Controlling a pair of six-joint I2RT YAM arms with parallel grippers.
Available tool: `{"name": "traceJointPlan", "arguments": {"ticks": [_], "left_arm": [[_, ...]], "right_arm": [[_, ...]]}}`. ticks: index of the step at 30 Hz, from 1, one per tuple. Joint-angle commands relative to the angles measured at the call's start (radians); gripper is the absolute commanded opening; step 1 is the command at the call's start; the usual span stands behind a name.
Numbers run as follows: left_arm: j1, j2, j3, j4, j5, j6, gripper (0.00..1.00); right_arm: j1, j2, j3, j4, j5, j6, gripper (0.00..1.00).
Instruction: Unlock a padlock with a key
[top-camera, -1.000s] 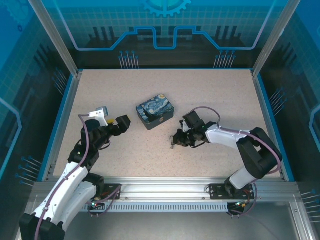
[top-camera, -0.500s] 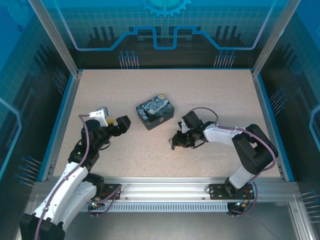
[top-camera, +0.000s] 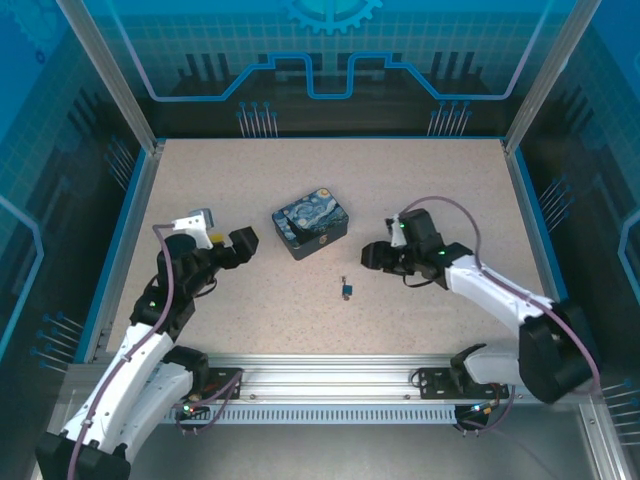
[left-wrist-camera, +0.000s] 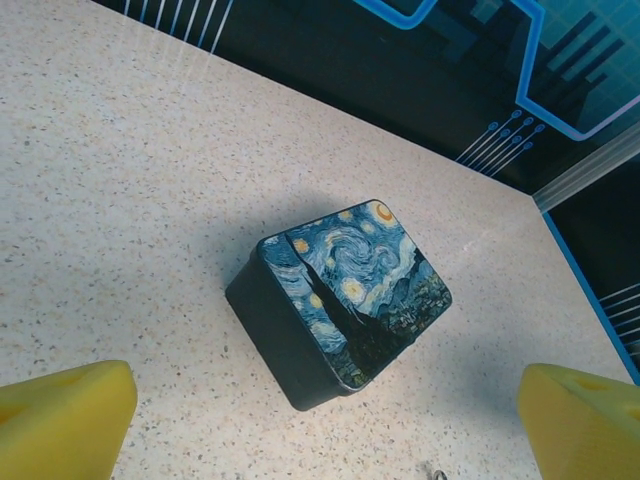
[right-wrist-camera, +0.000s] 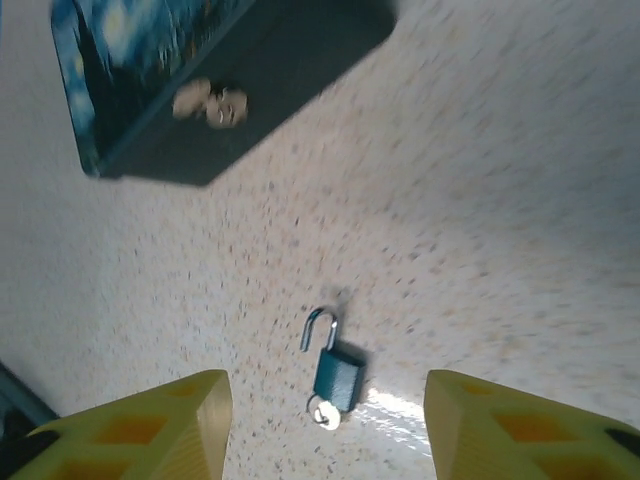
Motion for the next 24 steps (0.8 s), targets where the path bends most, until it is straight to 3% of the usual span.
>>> {"name": "traceJointPlan", "arguments": {"ticks": [1,7,11,18,21,24], "left_arm": [[0.012,-0.008,0.029,-0.029,-0.062,0.02,0.99],[0.013,-0.007,0.037,-0.036,-0.124,0.021,0.99],[0.014,-0.008,0.035,-0.039,-0.149,0.029,0.99],[0.016,-0.002,0.024,-0.054,-0.201,0.045,0.99],[0.016,0.015,0.032,-0.086,-0.285,0.053,0.99],[0.017,0.044,0.025,-0.07,-0.381,0.112,0.99]], "right_arm": [[-0.052,-0.088,-0.02,-0.088,0.119,-0.052,0.59],[-0.087,-0.214,0.027,-0.193,0.307,-0.158,0.78],[-0.09,-0.284,0.03,-0.209,0.477,-0.191,1.0],[-0.096,-0.398,-0.042,-0.074,0.699,-0.318,1.0],[-0.106,-0.381,-0.117,0.065,0.788,-0.454,1.0],[-0.136,-0.307,-0.205,0.249,0.793,-0.613,1.0]]}}
